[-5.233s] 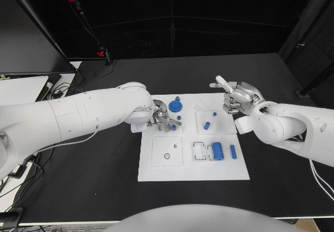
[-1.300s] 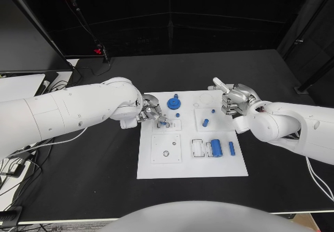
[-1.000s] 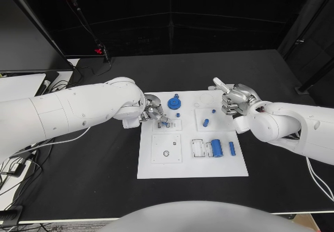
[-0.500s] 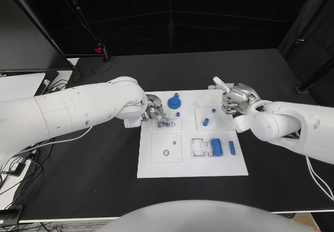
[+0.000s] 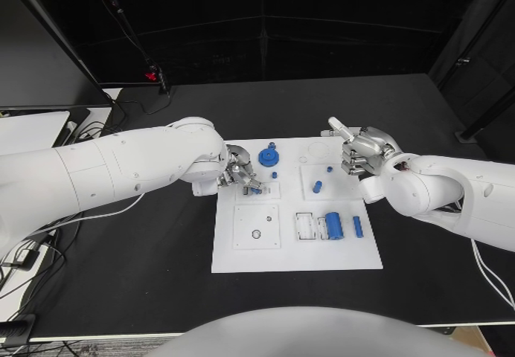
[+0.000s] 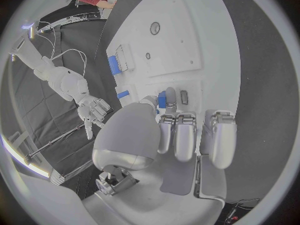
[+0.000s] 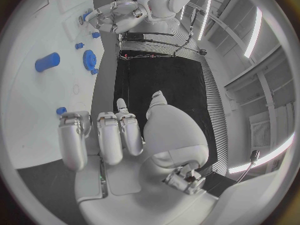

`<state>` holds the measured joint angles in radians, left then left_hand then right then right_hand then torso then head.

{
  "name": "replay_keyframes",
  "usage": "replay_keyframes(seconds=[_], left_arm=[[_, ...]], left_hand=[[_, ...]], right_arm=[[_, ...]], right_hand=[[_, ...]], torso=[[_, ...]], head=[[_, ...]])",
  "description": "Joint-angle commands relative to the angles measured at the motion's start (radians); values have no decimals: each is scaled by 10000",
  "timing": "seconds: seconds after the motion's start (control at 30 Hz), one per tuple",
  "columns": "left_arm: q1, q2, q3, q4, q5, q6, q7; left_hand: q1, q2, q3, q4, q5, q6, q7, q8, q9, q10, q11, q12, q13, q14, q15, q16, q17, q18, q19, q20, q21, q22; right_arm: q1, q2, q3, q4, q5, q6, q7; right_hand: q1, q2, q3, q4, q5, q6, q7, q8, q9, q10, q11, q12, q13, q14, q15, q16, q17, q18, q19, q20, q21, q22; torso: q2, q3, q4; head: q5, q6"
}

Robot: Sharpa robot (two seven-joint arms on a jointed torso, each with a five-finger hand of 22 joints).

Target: Assemble the parts on the task board

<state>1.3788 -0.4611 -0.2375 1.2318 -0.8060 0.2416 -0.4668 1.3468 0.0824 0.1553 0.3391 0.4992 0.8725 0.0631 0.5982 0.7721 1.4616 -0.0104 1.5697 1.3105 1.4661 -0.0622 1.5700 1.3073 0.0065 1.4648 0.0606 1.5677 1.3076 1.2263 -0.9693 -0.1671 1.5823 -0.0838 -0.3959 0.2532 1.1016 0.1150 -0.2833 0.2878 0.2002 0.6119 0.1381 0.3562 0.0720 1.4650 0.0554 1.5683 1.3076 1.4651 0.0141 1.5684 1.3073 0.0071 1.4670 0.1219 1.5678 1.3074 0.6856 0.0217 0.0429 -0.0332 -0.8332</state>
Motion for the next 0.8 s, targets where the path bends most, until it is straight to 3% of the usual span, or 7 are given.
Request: replay_keyframes(seconds=[0.03,0.8], left_arm=[[9,-7,8,-6,-38,-48,58],[-19,45,8,-219,-38,68,98]], left_hand=[[534,443,565,-483,7,198,-184,-23,22,1092,-24,11,2603,1047,-17,8,2635,-65,1060,29,31,2632],[512,448,618,-460,14,210,-176,-36,45,1092,-21,11,2603,1047,-18,8,2635,-65,1060,37,31,2632]], right_arm=[[11,5,3,15,0,7,52],[9,-24,3,41,0,19,76]], right_hand=[[118,-1,-51,6,-11,-2,-71,28,1,1058,-31,25,2632,1057,-54,24,2635,-71,1038,9,30,2634],[107,14,-56,16,-2,-9,-70,35,-2,1058,-34,25,2632,1057,-61,24,2635,-71,1038,3,30,2634]], torso=[[1,-3,-4],[-3,-1,-10]], head=[[0,-20],[15,-45]])
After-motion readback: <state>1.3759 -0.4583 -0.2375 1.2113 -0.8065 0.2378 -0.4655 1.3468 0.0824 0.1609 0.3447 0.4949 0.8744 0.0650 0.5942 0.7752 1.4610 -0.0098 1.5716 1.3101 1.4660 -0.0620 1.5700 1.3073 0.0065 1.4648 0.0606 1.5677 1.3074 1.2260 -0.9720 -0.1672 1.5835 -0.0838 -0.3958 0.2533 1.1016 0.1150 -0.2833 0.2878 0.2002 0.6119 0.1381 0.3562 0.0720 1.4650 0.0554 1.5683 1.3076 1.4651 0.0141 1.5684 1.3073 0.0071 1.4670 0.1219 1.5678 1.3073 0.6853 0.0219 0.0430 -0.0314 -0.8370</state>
